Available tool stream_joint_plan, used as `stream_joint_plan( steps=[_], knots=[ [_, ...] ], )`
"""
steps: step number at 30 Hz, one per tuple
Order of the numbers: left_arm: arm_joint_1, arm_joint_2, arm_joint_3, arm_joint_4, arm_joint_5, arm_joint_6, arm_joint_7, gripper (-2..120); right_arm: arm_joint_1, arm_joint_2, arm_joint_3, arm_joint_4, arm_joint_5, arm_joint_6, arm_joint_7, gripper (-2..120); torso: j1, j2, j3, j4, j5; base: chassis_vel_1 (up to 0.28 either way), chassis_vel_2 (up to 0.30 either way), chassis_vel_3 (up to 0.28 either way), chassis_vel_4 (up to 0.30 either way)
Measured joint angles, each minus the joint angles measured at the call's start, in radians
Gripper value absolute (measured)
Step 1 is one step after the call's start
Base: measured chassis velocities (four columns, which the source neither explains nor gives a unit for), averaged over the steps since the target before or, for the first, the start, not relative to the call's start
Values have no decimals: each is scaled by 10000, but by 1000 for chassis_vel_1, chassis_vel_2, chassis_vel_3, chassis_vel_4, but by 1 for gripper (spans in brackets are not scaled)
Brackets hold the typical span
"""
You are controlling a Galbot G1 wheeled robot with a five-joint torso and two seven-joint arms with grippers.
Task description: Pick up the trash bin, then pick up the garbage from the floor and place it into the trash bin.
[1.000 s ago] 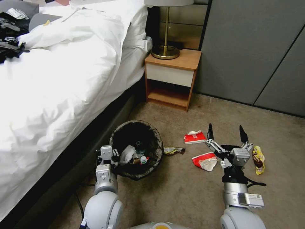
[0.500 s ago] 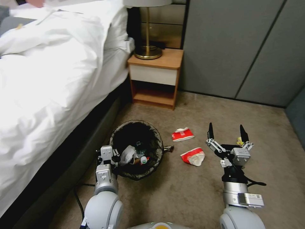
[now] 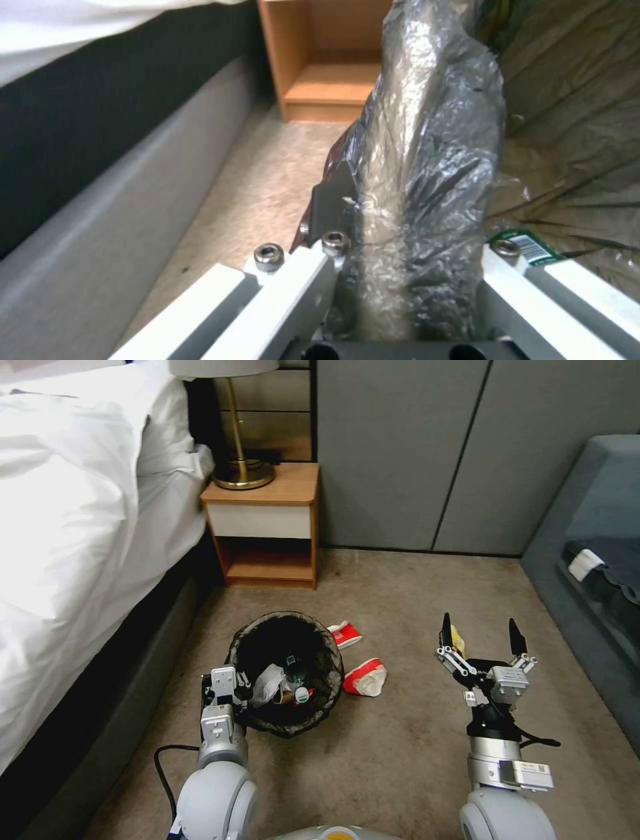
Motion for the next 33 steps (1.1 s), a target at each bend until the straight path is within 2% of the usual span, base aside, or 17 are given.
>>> stream_joint_plan(
  steps=[5, 9, 27, 33],
  knots=[
    [-19, -22, 3, 16, -11, -216, -20, 0, -15, 10, -8, -8, -6, 10, -40, 100, 0, 0, 0, -4, 0, -54, -54, -54, -56],
    [-13, -20, 0, 12, -32, -227, -52, 0, -34, 14, -8, -6, -10, 18, -109, 100, 1, 0, 0, 3, 0, -13, -10, -6, -6],
    [-27, -73, 35, 10, -51, -198, -64, 0, 35, 53, 80, -115, 1, -6, -124, 100, 0, 0, -1, -1, 0, 0, 0, 0, 0],
    [-68, -83, 46, 67, -63, -180, -67, 0, 96, 72, 82, -168, 5, 2, -124, 100, 0, 0, 0, 0, 0, -111, 106, 101, -124]
  ],
)
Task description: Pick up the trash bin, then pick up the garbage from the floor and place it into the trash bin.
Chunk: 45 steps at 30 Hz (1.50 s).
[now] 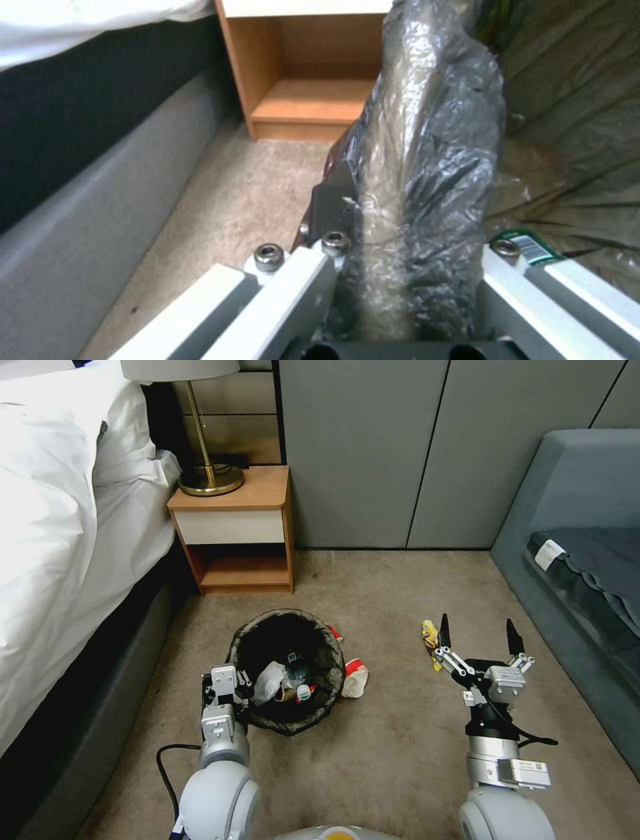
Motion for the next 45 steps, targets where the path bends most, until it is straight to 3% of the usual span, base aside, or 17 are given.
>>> stream_joint_plan(
  steps=[15, 30, 36, 45],
  knots=[
    [-14, -19, -9, 55, -9, 12, -20, 0, 79, 15, 9, -134, -88, 353, -139, 100, 1, 0, 1, 0, 1, -143, 130, 133, -139],
    [47, 40, 11, -16, -19, 36, -32, 0, 261, -95, 137, -231, -277, 608, -278, 100, 0, 0, 0, 0, 0, -9, 13, 8, -10],
    [106, 84, 30, -86, -16, 39, -32, 0, 727, -441, 379, -349, -38, -70, -188, 100, 0, 0, 0, -1, 1, 0, 0, 0, 0],
    [222, 112, -5, -219, 9, 39, -31, 0, 2111, -1265, 555, -1051, 1815, -2426, -4, 100, 0, 0, 0, 1, 3, 0, 0, 0, 0]
  ],
)
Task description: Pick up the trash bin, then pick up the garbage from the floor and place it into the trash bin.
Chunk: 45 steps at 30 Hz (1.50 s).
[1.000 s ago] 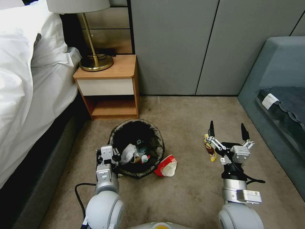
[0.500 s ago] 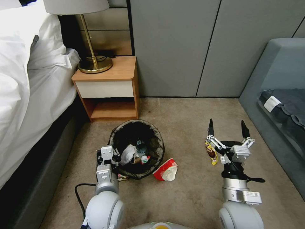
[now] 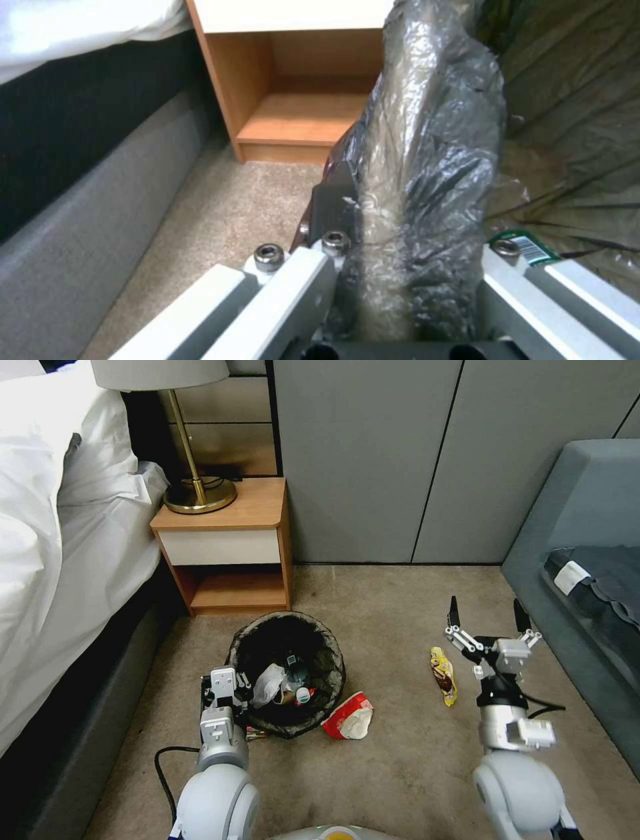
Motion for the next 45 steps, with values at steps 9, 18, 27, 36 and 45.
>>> stream_joint_plan(
  steps=[9, 18, 27, 36, 45],
  knots=[
    [6, -40, -12, -9, 32, -4, 4, 0, 277, 96, -237, -192, 74, -640, -102, 100, 0, 0, 0, -2, -3, 0, 0, 0, 0],
    [-33, -76, 35, 74, 47, -6, 6, 0, 1161, -181, -710, -1726, 1068, -2415, -136, 100, 0, 0, 0, -3, -1, 0, 0, 0, 0],
    [50, -67, 16, 6, 78, -9, 11, 0, 2934, -178, -1511, -4768, 1604, -3307, -183, 100, 1, 0, 0, 0, -2, 0, 0, 0, 0],
    [84, -88, -33, 4, 77, -28, 11, 0, 4185, 76, -1812, -7210, 1396, -3227, -390, 100, 0, 0, 0, -1, -3, 0, 0, 0, 0],
    [74, -81, -33, 50, 77, -33, 6, 0, 4817, 144, -1515, -9049, 956, -2604, -620, 100, 0, 0, 0, -2, -2, 0, 0, 0, 0]
  ],
)
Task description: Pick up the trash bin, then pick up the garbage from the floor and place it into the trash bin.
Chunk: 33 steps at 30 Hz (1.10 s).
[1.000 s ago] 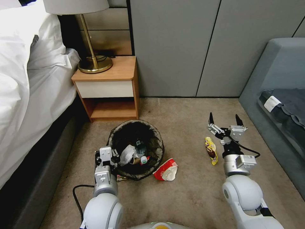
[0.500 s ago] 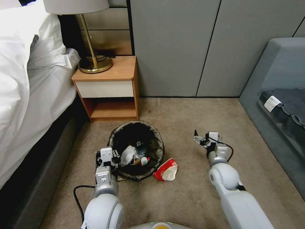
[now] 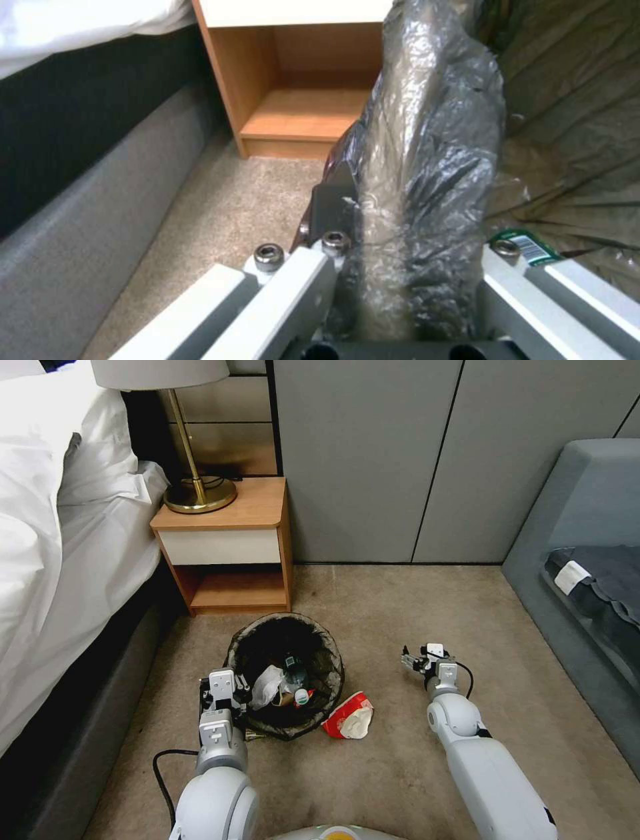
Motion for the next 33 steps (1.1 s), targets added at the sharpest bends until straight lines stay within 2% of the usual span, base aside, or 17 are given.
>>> stream_joint_plan(
  steps=[16, 20, 22, 27, 30, 32, 33],
  knots=[
    [89, -11, 60, 22, 62, -20, -5, 0, 833, 91, 384, -2355, -224, 575, -431, 100, 0, 0, 0, 0, 0, 0, 0, 0, 0],
    [121, -15, 66, 22, 93, -30, -5, 0, 1346, 189, 569, -3325, -440, 696, -543, 100, 0, -1, 0, 1, 2, 0, 0, 0, 0],
    [131, -14, 64, 15, 97, -32, -5, 0, 1859, 253, 763, -4237, -718, 925, -632, 100, 0, 0, 0, 1, 1, 0, 0, 0, 0],
    [132, -9, 56, 15, 99, -34, -4, 0, 2370, 298, 967, -5084, -1049, 1247, -736, 100, -1, 0, 0, 1, 1, 0, 0, 0, 0],
    [132, -15, 56, 16, 100, -35, -4, 0, 2730, 322, 1202, -5685, -1247, 1422, -819, 93, -1, 0, 0, 1, -3, 0, 0, 0, 0],
    [137, -20, 56, 20, 105, -39, -4, 0, 3026, 339, 1478, -6275, -1447, 1648, -932, 84, -1, -1, 0, 2, 0, 0, 0, 0, 0],
    [137, -20, 56, 20, 105, -39, -4, 0, 3026, 339, 1478, -6275, -1447, 1648, -932, 84, -1, -1, 0, 2, 0, 0, 0, 0, 0]
  ],
)
